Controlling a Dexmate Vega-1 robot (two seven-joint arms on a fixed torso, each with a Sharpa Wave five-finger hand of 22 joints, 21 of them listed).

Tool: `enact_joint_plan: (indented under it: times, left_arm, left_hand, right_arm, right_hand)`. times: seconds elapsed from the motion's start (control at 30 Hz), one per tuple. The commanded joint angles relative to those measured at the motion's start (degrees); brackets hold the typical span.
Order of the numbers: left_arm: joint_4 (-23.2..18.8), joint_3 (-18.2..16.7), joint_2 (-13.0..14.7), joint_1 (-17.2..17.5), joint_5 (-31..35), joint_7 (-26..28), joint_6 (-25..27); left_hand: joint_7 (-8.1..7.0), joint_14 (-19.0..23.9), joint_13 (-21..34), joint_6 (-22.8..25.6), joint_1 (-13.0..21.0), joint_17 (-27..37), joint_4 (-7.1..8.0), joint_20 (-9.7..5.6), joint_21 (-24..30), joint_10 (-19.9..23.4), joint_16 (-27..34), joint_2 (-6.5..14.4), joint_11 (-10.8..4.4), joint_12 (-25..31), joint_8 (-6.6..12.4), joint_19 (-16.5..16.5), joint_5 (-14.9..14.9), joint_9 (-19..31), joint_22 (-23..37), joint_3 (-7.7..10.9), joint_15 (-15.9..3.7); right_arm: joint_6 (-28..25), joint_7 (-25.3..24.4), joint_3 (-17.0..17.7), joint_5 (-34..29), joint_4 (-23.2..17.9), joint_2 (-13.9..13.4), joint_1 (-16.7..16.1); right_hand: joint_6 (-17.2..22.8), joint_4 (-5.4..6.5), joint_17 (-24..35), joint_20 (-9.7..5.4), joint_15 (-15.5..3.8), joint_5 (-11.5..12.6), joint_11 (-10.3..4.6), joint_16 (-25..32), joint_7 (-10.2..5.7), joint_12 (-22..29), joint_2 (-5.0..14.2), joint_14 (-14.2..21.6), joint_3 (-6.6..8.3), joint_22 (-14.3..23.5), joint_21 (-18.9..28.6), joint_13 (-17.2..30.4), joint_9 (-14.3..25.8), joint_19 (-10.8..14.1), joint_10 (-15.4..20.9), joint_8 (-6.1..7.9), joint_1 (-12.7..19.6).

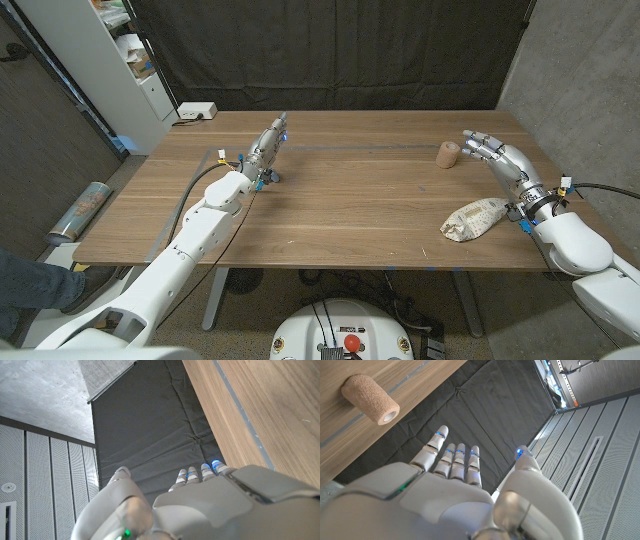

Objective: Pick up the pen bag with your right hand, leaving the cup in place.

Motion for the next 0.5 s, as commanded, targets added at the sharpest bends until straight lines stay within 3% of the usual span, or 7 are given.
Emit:
enact_joint_plan:
  times: [0.03, 0.5]
  left_arm:
    - [0.42, 0.72, 0.0, -1.2, 0.26, -0.29, 0.26]
    - [2.3, 1.19, -0.66, -2.51, 0.5, -0.9, 0.22]
  left_hand:
    - [0.04, -2.94, 0.09, 0.14, 0.39, 0.24, -0.2, 0.31, 0.15, -0.23, 0.38, 0.42, 0.23, 0.45, 0.28, -2.53, -0.14, 0.27, 0.27, 0.12, -0.19]
    - [0.08, -2.95, 0.1, 0.26, 0.41, 0.24, -0.25, 0.28, 0.15, -0.31, 0.38, 0.46, 0.24, 0.44, 0.29, -2.57, -0.17, 0.27, 0.27, 0.05, -0.2]
  right_arm:
    - [-0.89, -1.58, 1.82, -5.28, -0.65, 1.03, -1.85]
    - [-1.55, -3.06, 3.72, -9.55, -1.84, 2.56, -3.2]
  right_hand:
    - [0.56, -0.26, 0.18, -0.06, -0.24, 0.49, -0.07, 0.26, -0.15, -0.09, 0.01, 0.66, 0.31, 0.17, 0.03, 0.26, 0.23, 0.52, 0.5, 0.19, 0.6]
    - [0.76, -0.31, 0.19, -0.12, -0.46, 0.75, -0.4, 0.26, -0.51, -0.13, -0.11, 1.02, 0.36, 0.17, 0.04, 0.27, 0.27, 0.93, 0.78, 0.09, 0.86]
